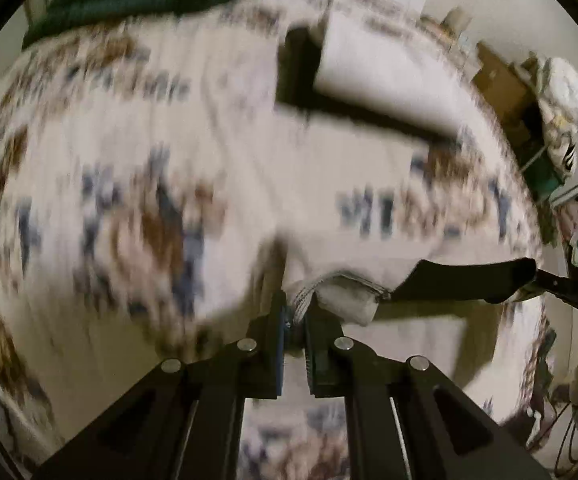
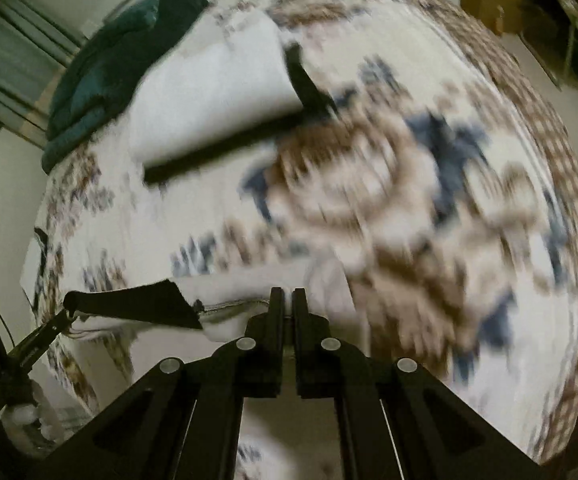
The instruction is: Fold small clothes
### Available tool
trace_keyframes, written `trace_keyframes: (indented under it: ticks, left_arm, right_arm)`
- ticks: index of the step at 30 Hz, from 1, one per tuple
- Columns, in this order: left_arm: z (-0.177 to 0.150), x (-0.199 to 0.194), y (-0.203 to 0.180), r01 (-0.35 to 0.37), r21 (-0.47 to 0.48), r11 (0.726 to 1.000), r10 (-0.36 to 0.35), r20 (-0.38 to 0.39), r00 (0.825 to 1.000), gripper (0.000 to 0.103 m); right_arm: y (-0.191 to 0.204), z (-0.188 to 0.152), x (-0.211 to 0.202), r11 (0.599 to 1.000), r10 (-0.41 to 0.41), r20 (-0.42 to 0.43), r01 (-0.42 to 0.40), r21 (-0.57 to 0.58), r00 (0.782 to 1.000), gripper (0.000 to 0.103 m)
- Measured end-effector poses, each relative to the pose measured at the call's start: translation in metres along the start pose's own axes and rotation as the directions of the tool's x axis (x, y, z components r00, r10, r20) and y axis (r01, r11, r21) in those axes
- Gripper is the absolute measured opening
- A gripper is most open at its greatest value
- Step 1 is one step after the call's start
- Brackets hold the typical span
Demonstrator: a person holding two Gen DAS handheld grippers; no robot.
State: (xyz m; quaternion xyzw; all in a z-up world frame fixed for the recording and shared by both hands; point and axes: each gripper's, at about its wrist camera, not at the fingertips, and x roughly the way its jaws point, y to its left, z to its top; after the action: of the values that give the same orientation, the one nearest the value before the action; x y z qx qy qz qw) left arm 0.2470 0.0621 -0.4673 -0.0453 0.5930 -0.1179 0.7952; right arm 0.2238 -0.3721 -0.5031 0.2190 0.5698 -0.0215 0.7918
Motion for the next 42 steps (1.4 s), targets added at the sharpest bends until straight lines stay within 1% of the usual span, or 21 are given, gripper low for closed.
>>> trace_keyframes:
  ticks: [3,7,8,10,11,12,15,20,21,22,23,24,25,28,31,34,36,37,39,40,42]
  left_arm:
    - [-0.040,0.011,0.002,-0.006,-0.010,1.000,0.005,-0.089,0.996,0.011]
    - [-0.075,0.005,0.017,-0.010,-0.092,0.996,-0.005,-0.166,0.986,0.028]
    - [-0.078,0.002,0.023,0.000,-0.131,0.991,-0.022,-0.168,0.986,0.033]
    - [-0.080,-0.003,0.038,0.035,-0.226,0.974,-0.069,-0.147,0.987,0.056]
    - [-0.079,-0.004,0.043,0.052,-0.268,0.962,-0.089,-0.130,0.987,0.058]
    - [-0.076,-0.004,0.047,0.074,-0.309,0.948,-0.114,-0.114,0.987,0.058]
    - [-0.062,0.003,0.049,0.112,-0.379,0.919,-0.150,-0.072,0.986,0.058]
    - [-0.043,0.037,0.031,0.054,-0.331,0.942,-0.080,-0.066,0.995,0.055]
    - [-0.042,0.042,0.028,0.035,-0.316,0.948,-0.059,-0.068,0.996,0.044]
    - [-0.043,0.045,0.026,0.025,-0.309,0.951,-0.050,-0.073,0.996,0.008]
    - [-0.045,0.047,0.023,0.020,-0.303,0.953,-0.047,-0.085,0.995,0.005]
    - [-0.047,0.045,0.020,0.014,-0.294,0.956,-0.040,-0.083,0.996,0.005]
    - [-0.050,0.040,0.018,0.016,-0.287,0.958,-0.039,-0.073,0.997,0.005]
    - [-0.057,0.023,0.016,0.018,-0.277,0.961,-0.032,-0.047,0.998,0.004]
    - [-0.067,0.032,0.020,0.002,-0.277,0.961,-0.029,-0.095,0.995,0.005]
    - [-0.072,0.042,0.024,0.016,-0.294,0.956,-0.063,-0.153,0.986,0.009]
    - [-0.069,0.032,0.023,0.017,-0.280,0.960,-0.062,-0.153,0.986,0.013]
    - [-0.067,0.026,0.022,0.000,-0.269,0.963,-0.043,-0.152,0.987,0.020]
    - [-0.060,0.015,0.022,0.000,-0.261,0.965,-0.034,-0.124,0.992,0.032]
    - [-0.053,0.010,0.023,0.008,-0.264,0.965,-0.036,-0.102,0.994,0.042]
    - [-0.039,0.006,0.025,0.026,-0.271,0.962,-0.044,-0.060,0.997,0.049]
  right_arm:
    - [-0.019,-0.053,0.004,1.000,-0.019,-0.090,0.019,-0.002,0.996,0.004]
    - [-0.042,-0.090,0.017,0.999,-0.031,-0.222,0.033,0.004,0.975,0.011]
    - [-0.050,-0.096,0.017,0.999,-0.028,-0.246,0.035,0.028,0.969,0.018]
    - [-0.066,-0.102,0.012,0.995,0.015,-0.250,0.010,0.097,0.968,0.038]
    - [-0.072,-0.104,0.009,0.992,0.031,-0.242,0.001,0.129,0.970,0.050]
    - [-0.079,-0.104,0.007,0.987,0.048,-0.231,-0.010,0.163,0.972,0.055]
    - [-0.097,-0.100,0.005,0.956,0.147,-0.189,-0.091,0.278,0.971,0.056]
    - [-0.098,-0.083,0.027,0.912,0.264,-0.168,-0.189,0.364,0.950,0.056]
    - [-0.097,-0.084,0.035,0.911,0.266,-0.187,-0.183,0.370,0.946,0.056]
    - [-0.093,-0.083,0.040,0.914,0.261,-0.202,-0.174,0.368,0.944,0.056]
    - [-0.090,-0.084,0.046,0.920,0.251,-0.224,-0.159,0.358,0.942,0.048]
    - [-0.087,-0.084,0.048,0.923,0.241,-0.225,-0.151,0.354,0.944,0.019]
    - [-0.085,-0.086,0.047,0.923,0.240,-0.217,-0.154,0.352,0.946,0.009]
    - [-0.084,-0.081,0.033,0.933,0.207,-0.170,-0.142,0.330,0.963,0.007]
    - [-0.094,-0.073,0.016,0.935,0.142,-0.131,-0.090,0.342,0.981,0.006]
    - [-0.098,-0.068,0.031,0.954,0.111,-0.218,-0.043,0.297,0.969,0.007]
    - [-0.092,-0.068,0.045,0.967,0.094,-0.316,-0.012,0.253,0.944,0.009]
    - [-0.090,-0.067,0.046,0.970,0.097,-0.327,-0.015,0.243,0.940,0.013]
    - [-0.087,-0.061,0.041,0.974,0.098,-0.323,-0.024,0.225,0.941,0.033]
    - [-0.085,-0.056,0.035,0.974,0.104,-0.301,-0.036,0.223,0.948,0.039]
    - [-0.088,-0.046,0.024,0.970,0.117,-0.241,-0.059,0.237,0.963,0.053]
